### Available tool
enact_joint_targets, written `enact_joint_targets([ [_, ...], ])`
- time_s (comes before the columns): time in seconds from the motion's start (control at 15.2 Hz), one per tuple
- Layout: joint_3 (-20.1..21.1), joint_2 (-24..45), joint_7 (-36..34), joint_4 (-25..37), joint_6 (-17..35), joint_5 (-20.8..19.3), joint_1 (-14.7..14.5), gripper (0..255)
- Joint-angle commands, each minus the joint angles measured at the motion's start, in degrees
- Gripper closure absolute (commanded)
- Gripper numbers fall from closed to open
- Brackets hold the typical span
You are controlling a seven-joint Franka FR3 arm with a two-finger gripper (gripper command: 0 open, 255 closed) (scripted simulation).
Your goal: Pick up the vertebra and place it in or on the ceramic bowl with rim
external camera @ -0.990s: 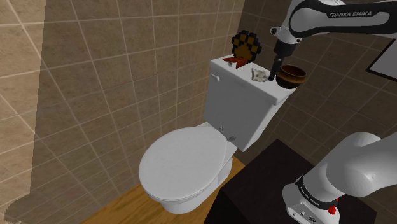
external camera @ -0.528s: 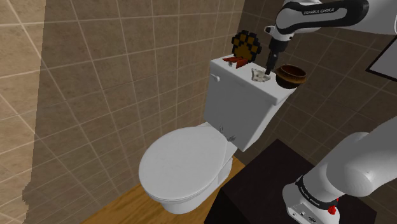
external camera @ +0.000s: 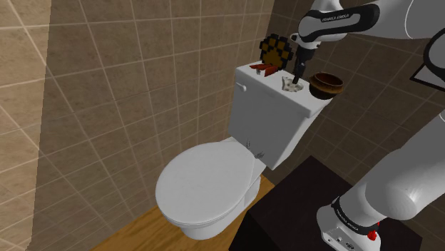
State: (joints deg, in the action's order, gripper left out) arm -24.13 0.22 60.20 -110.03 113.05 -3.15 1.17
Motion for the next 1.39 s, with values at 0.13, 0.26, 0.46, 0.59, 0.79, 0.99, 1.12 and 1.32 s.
enact_joint_targets([
  [0.13,-0.19,1.09,0.46,-2.30,3.35,0.44,0.21,0],
  [0.26,-0.19,1.09,0.46,-2.30,3.35,0.44,0.21,0],
  [0.46,-0.19,1.09,0.46,-2.30,3.35,0.44,0.21,0],
  [0.59,-0.19,1.09,0.46,-2.30,3.35,0.44,0.21,0],
  [0.79,-0.19,1.09,0.46,-2.30,3.34,0.44,0.21,255],
  [0.99,-0.19,1.11,0.47,-2.26,3.32,0.45,0.21,255],
  [1.12,-0.20,1.12,0.47,-2.25,3.32,0.45,0.21,255],
  [1.32,-0.19,1.09,0.46,-2.30,3.35,0.44,0.21,255],
])
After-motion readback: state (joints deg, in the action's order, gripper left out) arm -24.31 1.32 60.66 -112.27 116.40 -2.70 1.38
